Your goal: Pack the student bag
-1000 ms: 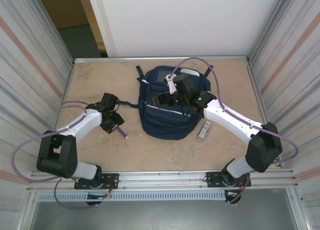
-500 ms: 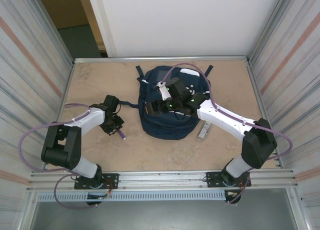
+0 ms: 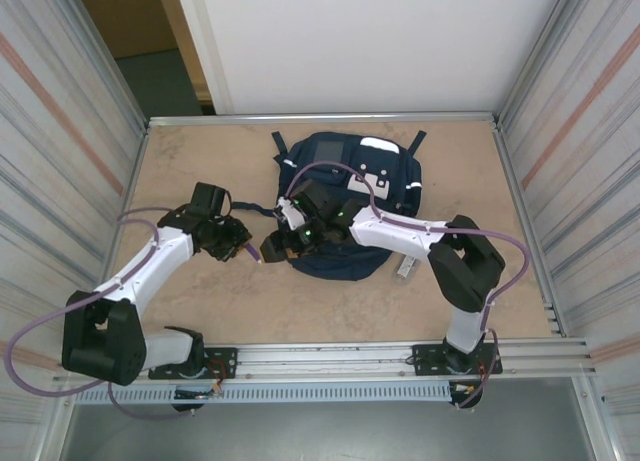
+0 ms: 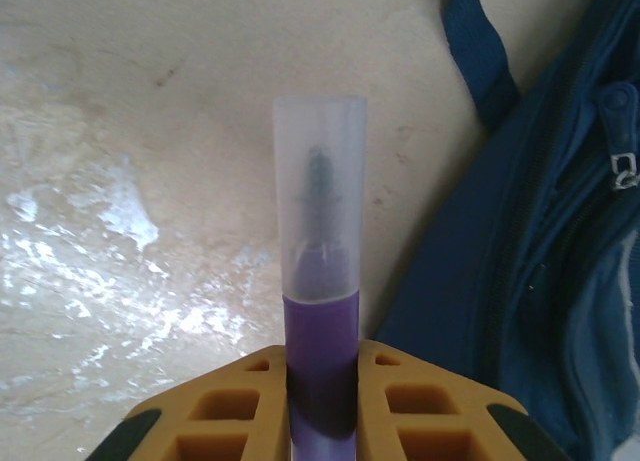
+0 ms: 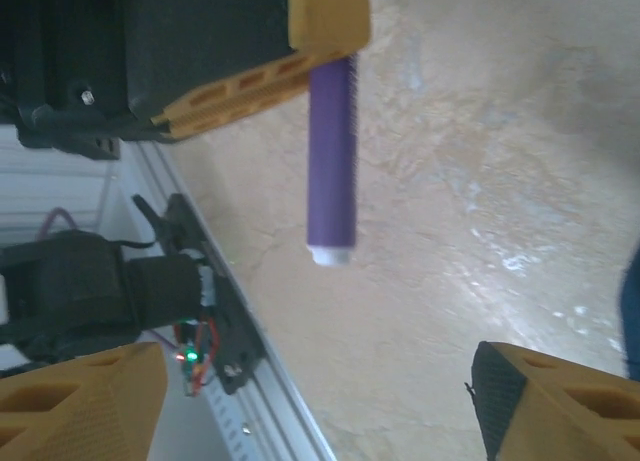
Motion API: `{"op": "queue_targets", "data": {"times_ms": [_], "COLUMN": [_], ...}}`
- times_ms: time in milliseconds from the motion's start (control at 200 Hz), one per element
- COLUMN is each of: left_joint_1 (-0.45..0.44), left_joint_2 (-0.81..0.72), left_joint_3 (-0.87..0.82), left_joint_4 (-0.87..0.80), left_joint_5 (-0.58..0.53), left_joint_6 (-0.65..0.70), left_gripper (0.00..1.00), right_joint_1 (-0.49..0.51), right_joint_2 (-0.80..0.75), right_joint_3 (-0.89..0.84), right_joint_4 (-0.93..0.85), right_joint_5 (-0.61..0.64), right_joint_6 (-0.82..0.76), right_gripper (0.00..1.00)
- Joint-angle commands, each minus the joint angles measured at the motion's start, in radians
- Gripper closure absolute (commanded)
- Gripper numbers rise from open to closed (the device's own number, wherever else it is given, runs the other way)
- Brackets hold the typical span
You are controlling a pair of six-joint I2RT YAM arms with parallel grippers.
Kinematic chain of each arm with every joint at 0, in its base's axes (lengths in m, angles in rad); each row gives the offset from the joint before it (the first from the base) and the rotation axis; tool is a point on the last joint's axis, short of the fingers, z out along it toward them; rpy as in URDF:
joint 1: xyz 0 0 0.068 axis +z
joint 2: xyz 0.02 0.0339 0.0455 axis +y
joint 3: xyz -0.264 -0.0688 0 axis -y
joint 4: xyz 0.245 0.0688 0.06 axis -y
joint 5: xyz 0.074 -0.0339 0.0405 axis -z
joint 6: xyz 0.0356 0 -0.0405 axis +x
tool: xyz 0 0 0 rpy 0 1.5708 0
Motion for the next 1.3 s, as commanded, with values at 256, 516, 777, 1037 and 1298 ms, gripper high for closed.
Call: {"op": "queue_targets", "data": {"times_ms": [256,516,777,1037,1298], "left_joint_1": [0.005,0.001,-0.010,-0.069,-0.161], "left_joint_2": [-0.065,-0.083,-0.116,-0.078,0.124], "left_joint_3": [-0.031,-0.057,-0.015,0.061,0.156], "left_joint_4": [0.073,0.104,0.104,0.191,0.236], "left_joint_5": [0.172,0.201,0.097,0.083,0.044], "left_joint_6": [-0.119,-0.133,-0.022,0.063,0.035], "left_gripper": [0.83,0.83,0.61,0.52,0.51], "right_joint_1": [0.013,0.015,-0.041,-0.175,-0.421], "right_joint_2": [0.110,0.145,0.060,-0.134,-0.417], "right_joint_3": [0.074,0.093,-0.001,-0.110,-0.242], "right_joint_4": [0.124,0.158,0.166,0.042,-0.121], "right_joint_5": [0.042,-0.001,0.030,0.050,0.184], "right_joint_6": [0.172,0.222,0.225,0.106,0.002], "right_gripper": [0.45,0.69,0.88,0.88,0.88]}}
